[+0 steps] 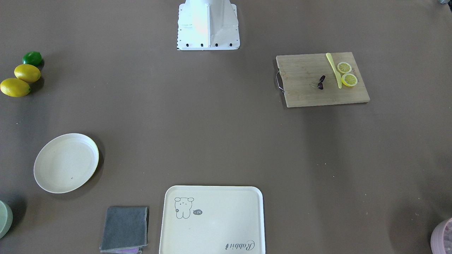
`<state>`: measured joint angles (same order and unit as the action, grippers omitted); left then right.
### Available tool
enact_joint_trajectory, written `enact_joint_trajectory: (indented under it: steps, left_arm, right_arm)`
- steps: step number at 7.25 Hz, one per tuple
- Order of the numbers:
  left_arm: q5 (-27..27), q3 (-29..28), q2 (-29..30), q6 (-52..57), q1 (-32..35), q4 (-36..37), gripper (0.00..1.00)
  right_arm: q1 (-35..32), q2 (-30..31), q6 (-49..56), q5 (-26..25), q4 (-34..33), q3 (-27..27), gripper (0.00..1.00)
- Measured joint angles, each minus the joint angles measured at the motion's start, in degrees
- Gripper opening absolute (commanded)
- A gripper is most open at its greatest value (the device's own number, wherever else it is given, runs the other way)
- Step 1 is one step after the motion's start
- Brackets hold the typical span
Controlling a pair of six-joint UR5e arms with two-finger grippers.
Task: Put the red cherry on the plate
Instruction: 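Reach the right gripper to the white plate rim and grasp it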
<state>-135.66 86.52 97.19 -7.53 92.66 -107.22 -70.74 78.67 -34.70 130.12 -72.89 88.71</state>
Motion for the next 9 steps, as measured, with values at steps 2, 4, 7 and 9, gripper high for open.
enact_joint_trajectory:
  steps: [2,4,7,9]
  left_arm:
    - [0.03,-0.1,-1.91,-0.06,-0.02,-3.53,0.98]
    - [0.04,-0.08,-2.84,-0.03,-0.01,-4.75,0.98]
    - [0.04,0.18,-2.98,-0.03,0.12,-4.95,0.98]
    - [0.04,0.42,-2.96,-0.08,0.21,-4.95,0.98]
  right_arm:
    - [5.97,0.19,-7.46,-3.71,12.85,-5.15,1.0]
    - [10.86,0.39,-14.44,-7.4,19.57,-7.87,0.97]
    - [13.53,0.45,-17.8,-9.24,20.73,-8.16,0.0]
    - [13.61,0.63,-18.36,-9.31,20.77,-8.14,0.0]
